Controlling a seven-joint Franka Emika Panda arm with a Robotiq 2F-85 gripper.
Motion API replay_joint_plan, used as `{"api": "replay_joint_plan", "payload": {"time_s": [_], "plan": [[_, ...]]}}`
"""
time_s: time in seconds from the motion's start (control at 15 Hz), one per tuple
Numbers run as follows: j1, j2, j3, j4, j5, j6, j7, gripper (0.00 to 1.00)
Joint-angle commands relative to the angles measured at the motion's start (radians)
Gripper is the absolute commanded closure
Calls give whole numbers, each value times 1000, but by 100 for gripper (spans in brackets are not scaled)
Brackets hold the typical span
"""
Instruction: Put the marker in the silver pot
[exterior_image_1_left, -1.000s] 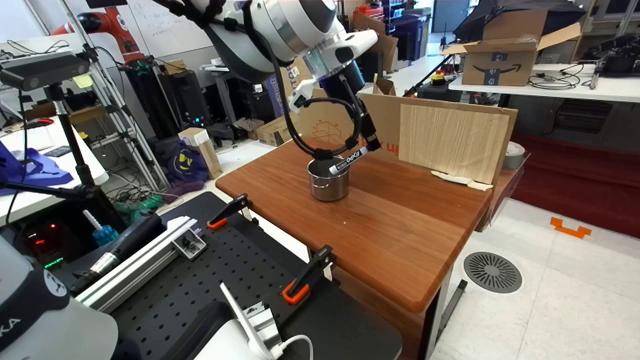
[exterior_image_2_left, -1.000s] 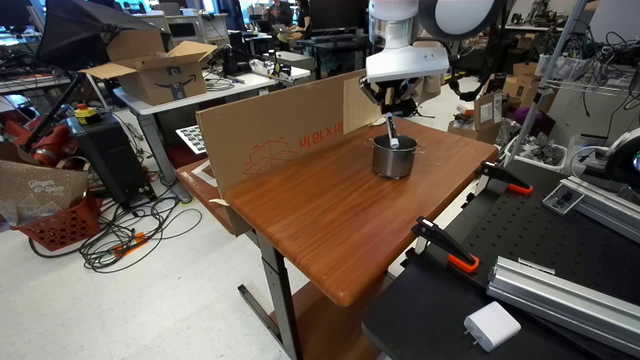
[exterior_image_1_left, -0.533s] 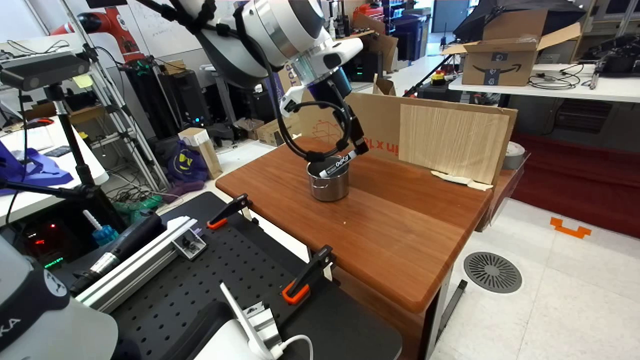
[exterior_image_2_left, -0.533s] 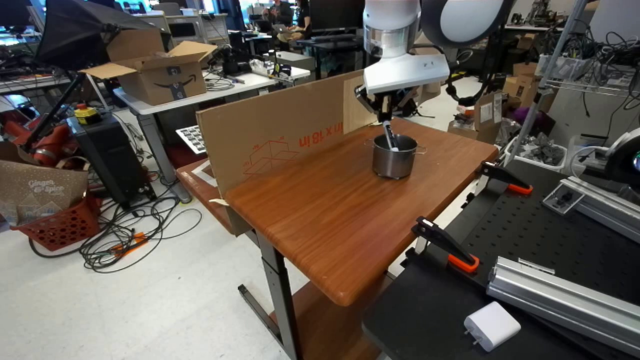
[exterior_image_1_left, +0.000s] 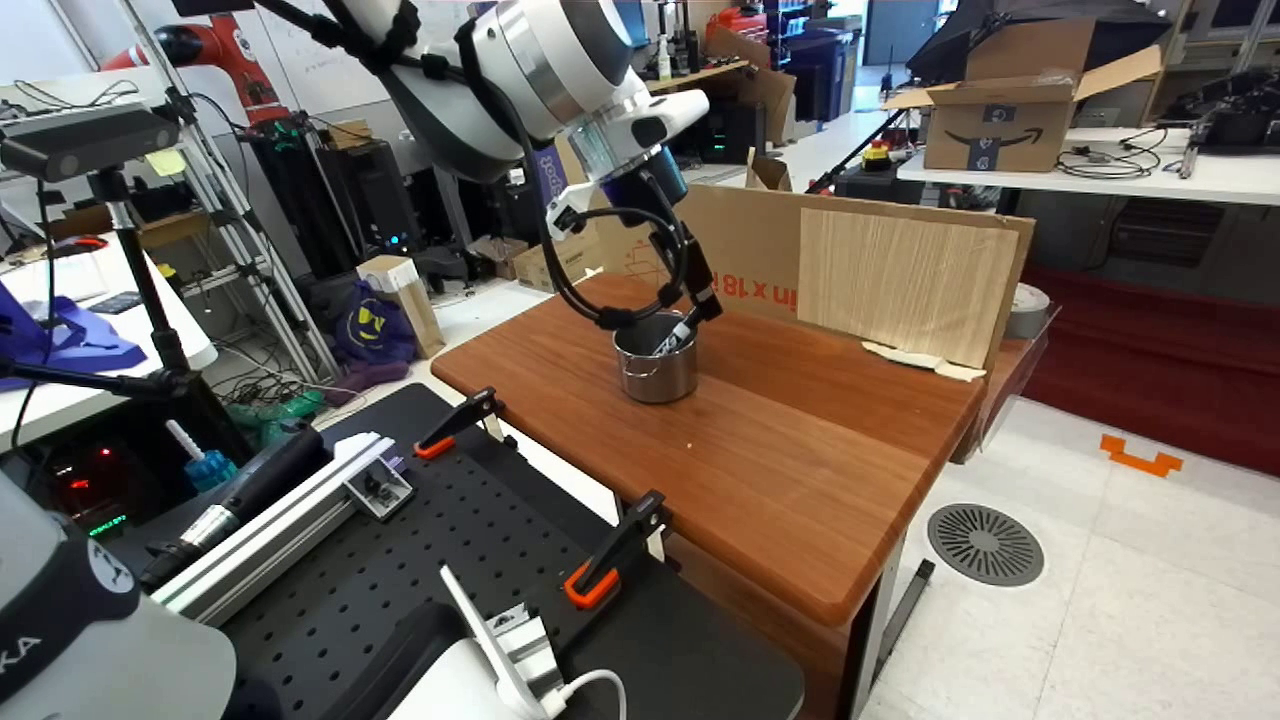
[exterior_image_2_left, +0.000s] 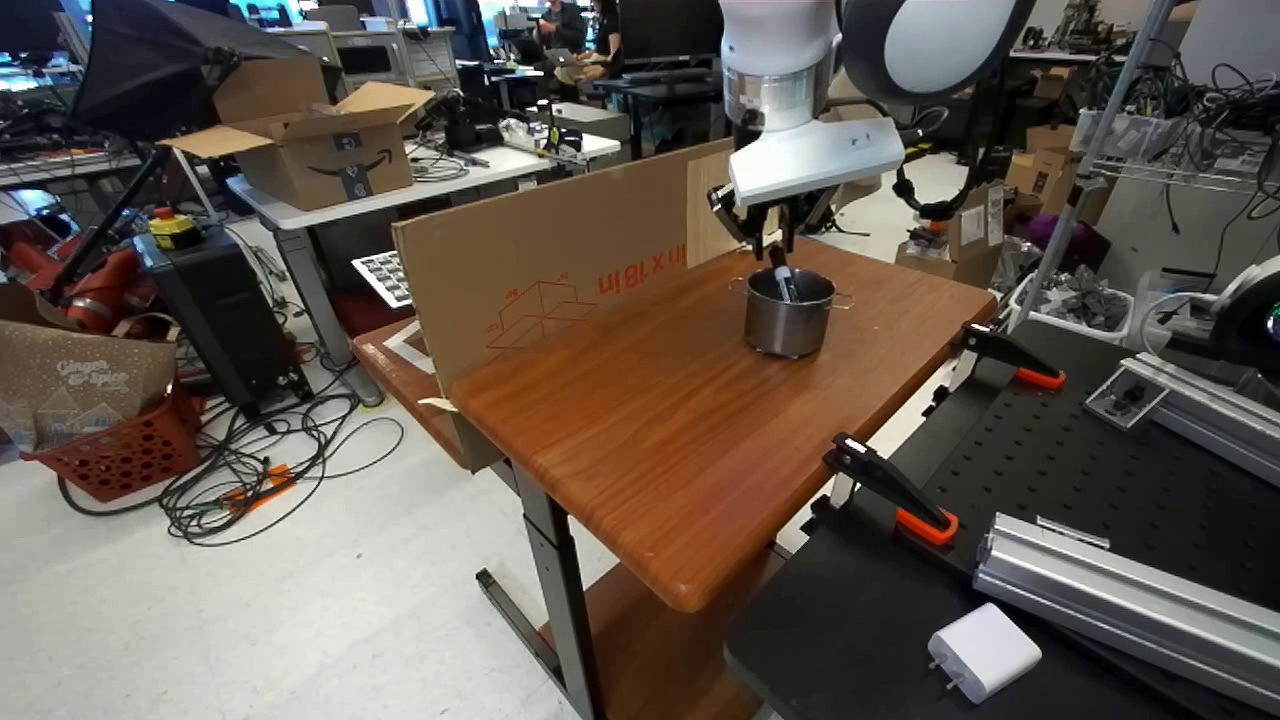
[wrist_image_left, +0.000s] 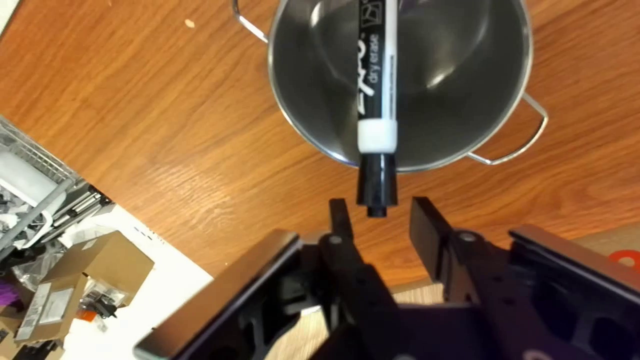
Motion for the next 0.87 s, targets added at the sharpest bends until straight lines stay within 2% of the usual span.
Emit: {"api": "replay_joint_plan", "payload": {"time_s": [0.0, 0.2, 0.33, 0.6, 0.67, 0.8], "plan": [[-31, -20, 35, -4, -10, -39, -13, 33], [-46, -41, 56, -13, 18, -41, -48, 12], [-68, -66, 88, -22, 73, -70, -117, 0], [-107, -161, 150, -43, 239, -125, -305, 0], [-85, -104, 121, -11, 170, -89, -220, 0], [-97, -145, 140, -23, 205, -116, -268, 0]]}}
